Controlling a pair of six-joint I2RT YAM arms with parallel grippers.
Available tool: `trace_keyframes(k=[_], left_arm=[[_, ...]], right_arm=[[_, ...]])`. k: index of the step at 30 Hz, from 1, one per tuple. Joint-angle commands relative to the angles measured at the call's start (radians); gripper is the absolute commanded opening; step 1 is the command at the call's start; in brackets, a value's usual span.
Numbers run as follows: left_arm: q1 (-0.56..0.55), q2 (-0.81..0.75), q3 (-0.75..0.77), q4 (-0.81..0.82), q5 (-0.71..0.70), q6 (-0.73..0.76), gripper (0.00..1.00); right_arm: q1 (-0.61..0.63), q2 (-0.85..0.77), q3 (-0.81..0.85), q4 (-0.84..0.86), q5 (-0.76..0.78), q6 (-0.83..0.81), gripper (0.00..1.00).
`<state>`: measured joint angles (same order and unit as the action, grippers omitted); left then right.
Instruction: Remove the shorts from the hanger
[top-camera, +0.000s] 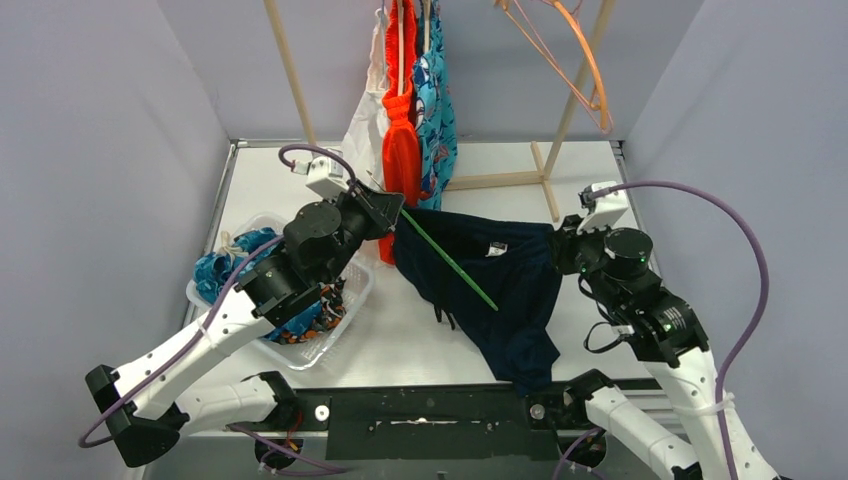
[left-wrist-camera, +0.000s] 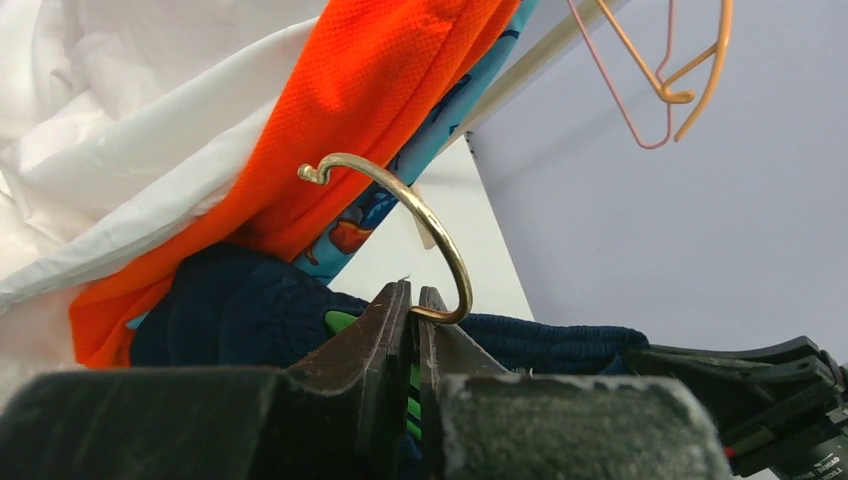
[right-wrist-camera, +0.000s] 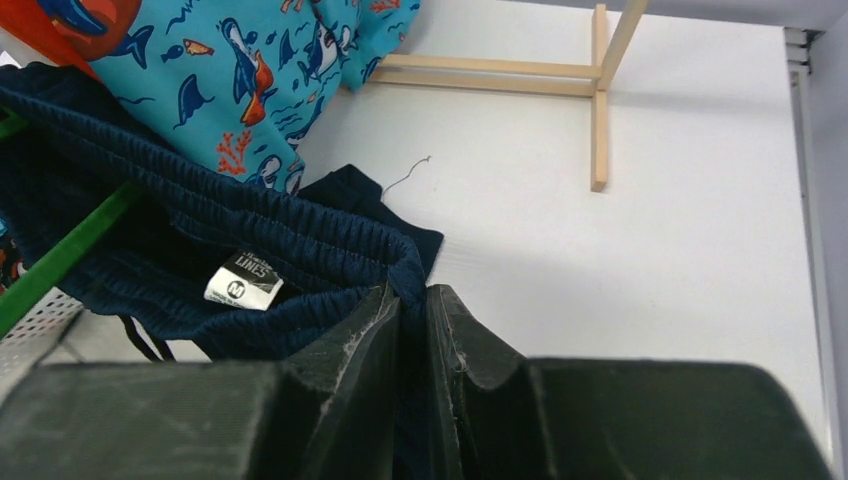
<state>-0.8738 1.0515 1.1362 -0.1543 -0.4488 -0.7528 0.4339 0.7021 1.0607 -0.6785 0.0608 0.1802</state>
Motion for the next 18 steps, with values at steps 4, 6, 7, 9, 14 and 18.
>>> trace_keyframes(k=[4,6,7,9,14,18], left_arm=[[0.023,0.044,0.058,0.034,-0.005,0.046,0.0],[0.021,0.053,0.065,0.027,0.005,0.046,0.0],[0.021,0.056,0.067,0.024,0.009,0.045,0.0],[0.021,0.06,0.069,0.021,0.01,0.039,0.0],[0.021,0.086,0.083,0.011,0.011,0.027,0.0],[0.021,0.13,0.129,-0.044,0.001,0.014,0.0]], right_arm=[[-0.012,0.083,0.042,0.093,-0.073,0.026,0.12],[-0.013,0.103,0.095,0.055,-0.099,0.018,0.16],[-0.014,0.106,0.12,0.037,-0.111,0.017,0.21],[-0.013,0.1,0.157,0.017,-0.162,0.01,0.34],[-0.012,0.09,0.246,-0.018,-0.352,0.008,0.64],[-0.012,0.128,0.288,-0.031,-0.543,0.016,0.71]])
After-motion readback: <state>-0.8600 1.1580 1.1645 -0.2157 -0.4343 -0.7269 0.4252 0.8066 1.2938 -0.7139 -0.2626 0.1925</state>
